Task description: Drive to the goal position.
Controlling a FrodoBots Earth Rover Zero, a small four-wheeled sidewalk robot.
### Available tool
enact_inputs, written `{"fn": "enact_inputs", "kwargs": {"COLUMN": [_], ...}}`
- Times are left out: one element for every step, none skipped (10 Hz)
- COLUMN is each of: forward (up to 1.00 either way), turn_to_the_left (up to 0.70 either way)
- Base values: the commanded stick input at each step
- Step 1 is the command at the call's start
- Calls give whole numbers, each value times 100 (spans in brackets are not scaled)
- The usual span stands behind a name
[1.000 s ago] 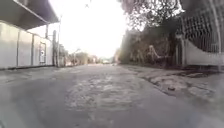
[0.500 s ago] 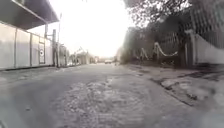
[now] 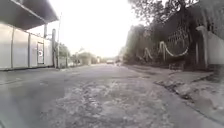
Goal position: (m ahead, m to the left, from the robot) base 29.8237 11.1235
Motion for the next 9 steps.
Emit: {"fn": "enact_inputs", "kwargs": {"forward": [100,100,100,100,100,100,100,100,100], "turn_to_the_left": [3,3,3,3,-18,-37,-37,-37,-37]}}
